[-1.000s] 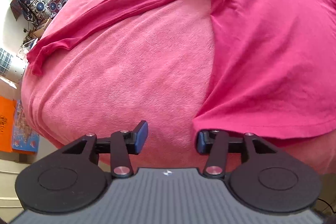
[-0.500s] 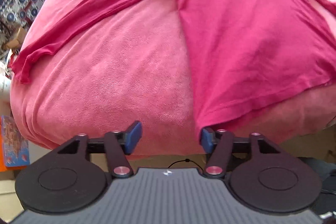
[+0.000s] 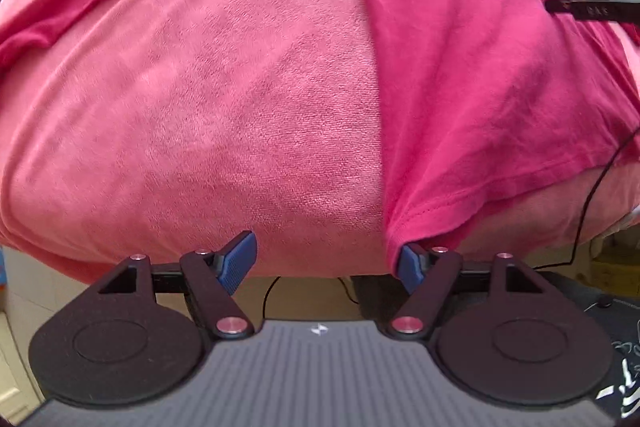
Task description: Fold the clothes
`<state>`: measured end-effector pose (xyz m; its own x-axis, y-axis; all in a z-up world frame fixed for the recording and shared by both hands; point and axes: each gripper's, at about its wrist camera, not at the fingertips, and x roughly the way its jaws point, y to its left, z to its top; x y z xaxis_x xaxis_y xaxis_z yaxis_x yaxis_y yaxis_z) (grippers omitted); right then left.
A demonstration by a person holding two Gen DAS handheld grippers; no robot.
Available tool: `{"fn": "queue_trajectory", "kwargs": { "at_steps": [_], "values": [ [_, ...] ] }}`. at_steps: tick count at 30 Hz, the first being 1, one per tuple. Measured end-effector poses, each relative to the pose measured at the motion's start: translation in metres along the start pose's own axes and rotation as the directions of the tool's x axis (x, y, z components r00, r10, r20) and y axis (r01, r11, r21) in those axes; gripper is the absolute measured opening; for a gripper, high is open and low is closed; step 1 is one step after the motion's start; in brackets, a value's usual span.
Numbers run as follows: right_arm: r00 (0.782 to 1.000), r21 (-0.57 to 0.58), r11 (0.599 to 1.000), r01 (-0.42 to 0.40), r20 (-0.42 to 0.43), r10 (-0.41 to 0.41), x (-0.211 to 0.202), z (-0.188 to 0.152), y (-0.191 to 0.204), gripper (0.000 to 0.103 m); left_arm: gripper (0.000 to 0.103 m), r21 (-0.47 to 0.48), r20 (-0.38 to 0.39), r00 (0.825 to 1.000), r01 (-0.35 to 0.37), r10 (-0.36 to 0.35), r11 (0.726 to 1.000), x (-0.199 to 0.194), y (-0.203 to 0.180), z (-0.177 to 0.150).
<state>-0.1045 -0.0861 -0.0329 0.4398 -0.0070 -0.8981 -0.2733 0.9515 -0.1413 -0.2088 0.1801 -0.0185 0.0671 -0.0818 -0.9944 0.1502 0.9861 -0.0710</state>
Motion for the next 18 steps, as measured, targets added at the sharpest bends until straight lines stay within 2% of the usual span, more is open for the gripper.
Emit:
{"fn": "queue_trajectory", "kwargs": {
  "at_steps": [1, 3, 5, 7, 9, 10, 12, 14, 17, 18],
  "values": [
    [0.998, -0.023, 0.998, -0.057, 0.037, 0.058, -0.011, 0.004, 0.008, 0.054, 0.074, -0.007, 0.002, 1.000, 0.003, -0.003, 1.000, 0.001, 0.001, -0.001],
    [0.979, -0.075, 0.983, -0.170, 0.104, 0.177, -0.034, 0.011, 0.023, 0.054, 0.075, -0.024, 0.006, 1.000, 0.008, -0.007, 1.000, 0.003, 0.003, -0.003],
    [0.936, -0.173, 0.929, -0.327, 0.078, 0.344, -0.046, 0.014, 0.052, 0.054, 0.076, -0.043, 0.011, 1.000, 0.013, -0.012, 0.999, 0.003, 0.006, -0.004],
    [0.875, -0.270, 0.841, -0.469, -0.018, 0.483, -0.047, 0.006, 0.083, 0.053, 0.077, -0.051, 0.016, 1.000, 0.022, -0.022, 0.998, 0.004, 0.008, -0.006],
    [0.841, -0.346, 0.768, -0.539, -0.158, 0.518, -0.040, -0.012, 0.112, 0.052, 0.077, -0.050, 0.021, 0.999, 0.034, -0.033, 0.998, 0.004, 0.009, -0.008],
    [0.820, -0.379, 0.728, -0.572, -0.225, 0.526, -0.037, -0.021, 0.126, 0.054, 0.078, -0.048, 0.018, 0.999, 0.044, -0.043, 0.998, 0.003, 0.010, -0.009],
    [0.831, -0.497, 0.676, -0.544, -0.207, 0.516, -0.048, -0.041, 0.137, 0.060, 0.078, -0.047, 0.018, 0.998, 0.068, -0.067, 0.997, 0.000, 0.011, -0.011],
    [0.805, -0.522, 0.623, -0.583, -0.268, 0.529, -0.052, -0.048, 0.137, 0.060, 0.078, -0.042, 0.021, 0.994, 0.109, -0.108, 0.993, -0.006, 0.012, -0.012],
    [0.762, -0.511, 0.572, -0.641, -0.332, 0.557, -0.056, -0.049, 0.130, 0.060, 0.078, -0.021, 0.023, 0.987, 0.162, -0.162, 0.987, -0.011, 0.014, -0.013],
    [0.727, -0.482, 0.548, -0.683, -0.385, 0.568, -0.053, -0.047, 0.127, 0.060, 0.080, -0.020, 0.026, 0.986, 0.166, -0.166, 0.986, -0.012, 0.015, -0.014]
  ]
}}
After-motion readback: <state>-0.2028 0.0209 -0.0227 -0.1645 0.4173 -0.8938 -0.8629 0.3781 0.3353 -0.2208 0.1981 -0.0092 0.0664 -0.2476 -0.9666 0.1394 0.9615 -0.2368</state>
